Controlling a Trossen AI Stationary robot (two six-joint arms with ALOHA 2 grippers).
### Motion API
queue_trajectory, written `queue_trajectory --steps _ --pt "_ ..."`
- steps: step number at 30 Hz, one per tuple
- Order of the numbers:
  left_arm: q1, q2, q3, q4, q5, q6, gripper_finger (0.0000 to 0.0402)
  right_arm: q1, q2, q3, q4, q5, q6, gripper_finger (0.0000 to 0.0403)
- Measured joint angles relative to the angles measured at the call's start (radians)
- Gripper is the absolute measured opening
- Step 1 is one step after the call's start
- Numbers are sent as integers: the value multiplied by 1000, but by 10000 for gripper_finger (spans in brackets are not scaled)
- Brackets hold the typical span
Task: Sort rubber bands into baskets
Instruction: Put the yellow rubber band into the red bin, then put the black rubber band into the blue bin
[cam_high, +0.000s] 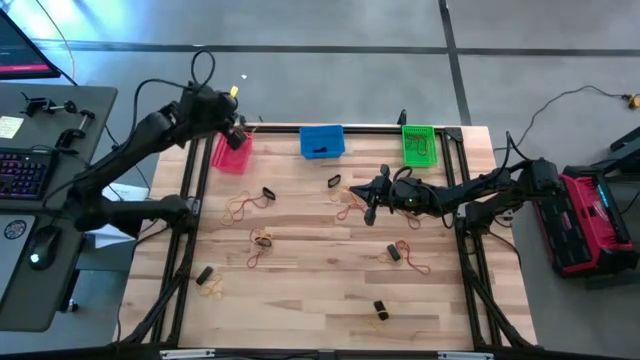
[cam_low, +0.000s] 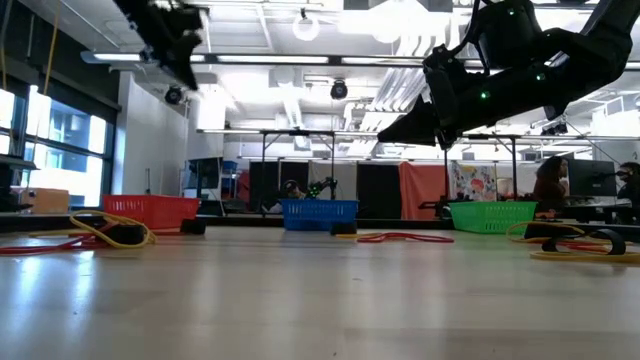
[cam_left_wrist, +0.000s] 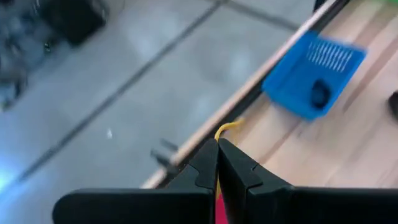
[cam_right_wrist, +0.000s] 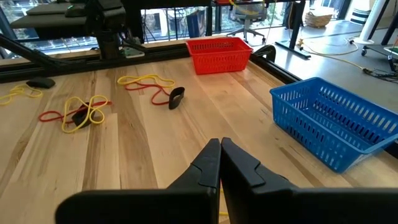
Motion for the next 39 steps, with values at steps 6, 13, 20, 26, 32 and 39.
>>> queue_trajectory --steps 6,13,20,26,32,39 --pt "112 89 -58 -20 56 8 0 0 0 0 3 0 0 0" --pt "176 223 -95 -51 38 10 0 0 0 0 3 0 0 0" --pt "217 318 -131 -57 -21 25 0 0 0 0 -1 0 0 0" --pt "212 348 -135 -65 -21 30 5 0 0 0 -1 0 0 0" --pt "168 338 -135 -104 -20 55 42 0 0 0 -1 0 0 0" --pt "85 275 -135 -104 -13 105 94 0 0 0 -5 -9 12 0"
